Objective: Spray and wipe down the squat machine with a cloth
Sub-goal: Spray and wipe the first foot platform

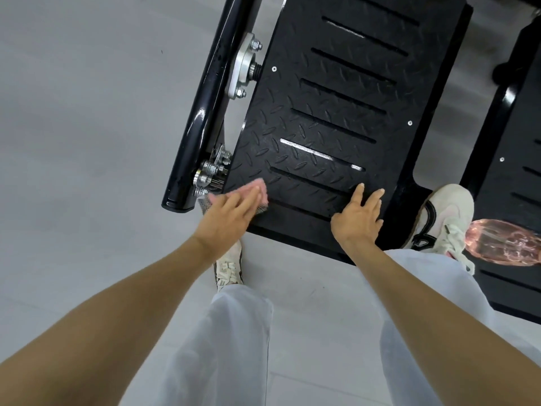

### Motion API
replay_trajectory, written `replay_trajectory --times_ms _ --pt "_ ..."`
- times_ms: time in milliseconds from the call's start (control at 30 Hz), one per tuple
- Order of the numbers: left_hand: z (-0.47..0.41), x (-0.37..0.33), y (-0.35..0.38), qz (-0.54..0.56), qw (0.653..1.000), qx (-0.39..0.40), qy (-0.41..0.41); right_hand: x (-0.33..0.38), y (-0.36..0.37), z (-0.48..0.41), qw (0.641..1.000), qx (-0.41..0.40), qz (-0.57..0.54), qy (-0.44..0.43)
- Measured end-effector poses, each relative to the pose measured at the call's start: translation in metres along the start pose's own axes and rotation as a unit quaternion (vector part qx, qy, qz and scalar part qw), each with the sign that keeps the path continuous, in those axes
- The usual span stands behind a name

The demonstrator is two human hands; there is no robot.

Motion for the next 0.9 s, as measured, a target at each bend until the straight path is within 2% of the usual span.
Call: replay_trajectory --times_ms 67,133,200,267,300,333,400,467,533,567,633,700,800,833,900 --pt "-0.003 0.009 0.000 0.065 0.988 0.055 -0.130 0.001 0.002 0.008 0.999 -0.008 -0.029 0.013" --pt "-0.002 -0.005 0.000 0.098 0.973 0.100 -0.181 0.000 0.009 0.021 0.998 -0.007 -0.057 0.033" --pt "-0.004 -0.038 -0.007 0.116 0.984 0.090 -0.105 -0.006 0.020 0.038 0.996 0.003 -0.076 0.054" --pt "-0.005 -0.067 -0.017 0.084 0.993 0.075 0.045 -0.013 0.031 0.052 0.995 0.016 -0.077 0.061" --pt "-0.007 -0.069 -0.021 0.054 0.993 0.068 0.085 -0.015 0.037 0.056 0.995 0.022 -0.073 0.061" --pt "-0.013 -0.062 -0.023 0.033 0.995 0.053 0.075 -0.017 0.042 0.059 0.995 0.026 -0.071 0.060" --pt "-0.028 -0.031 -0.022 0.039 0.997 0.031 -0.066 -0.017 0.046 0.060 0.994 0.030 -0.082 0.060" --pt "-0.038 -0.003 -0.019 0.069 0.971 0.058 -0.221 -0.014 0.045 0.054 0.993 0.021 -0.103 0.058" --pt "-0.047 -0.003 -0.019 0.091 0.955 0.078 -0.271 -0.013 0.043 0.049 0.991 0.008 -0.120 0.051" --pt "-0.051 -0.010 -0.023 0.099 0.956 0.081 -0.265 -0.013 0.041 0.047 0.991 0.001 -0.125 0.047" --pt "-0.055 -0.039 -0.028 0.087 0.976 0.066 -0.190 -0.017 0.039 0.047 0.991 -0.013 -0.129 0.042" --pt "-0.055 -0.072 -0.036 0.056 0.997 0.031 -0.046 -0.024 0.038 0.048 0.990 -0.021 -0.130 0.044" --pt "-0.065 -0.086 -0.043 -0.047 0.988 -0.048 0.142 -0.037 0.038 0.049 0.991 -0.019 -0.124 0.045" --pt "-0.072 -0.082 -0.040 -0.077 0.981 -0.068 0.166 -0.041 0.037 0.049 0.991 -0.019 -0.123 0.044" --pt "-0.087 -0.071 -0.040 -0.092 0.982 -0.092 0.134 -0.049 0.035 0.046 0.991 -0.020 -0.124 0.047"
Point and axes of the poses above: each hand's wrist, its own z-axis away from the middle knuckle, its own y-axis out of the palm, x = y × z, the point moved 6 cm from there along -z, towards the middle knuckle, and after that the axes turned 13 degrees about -y, right-handed, at the moved point
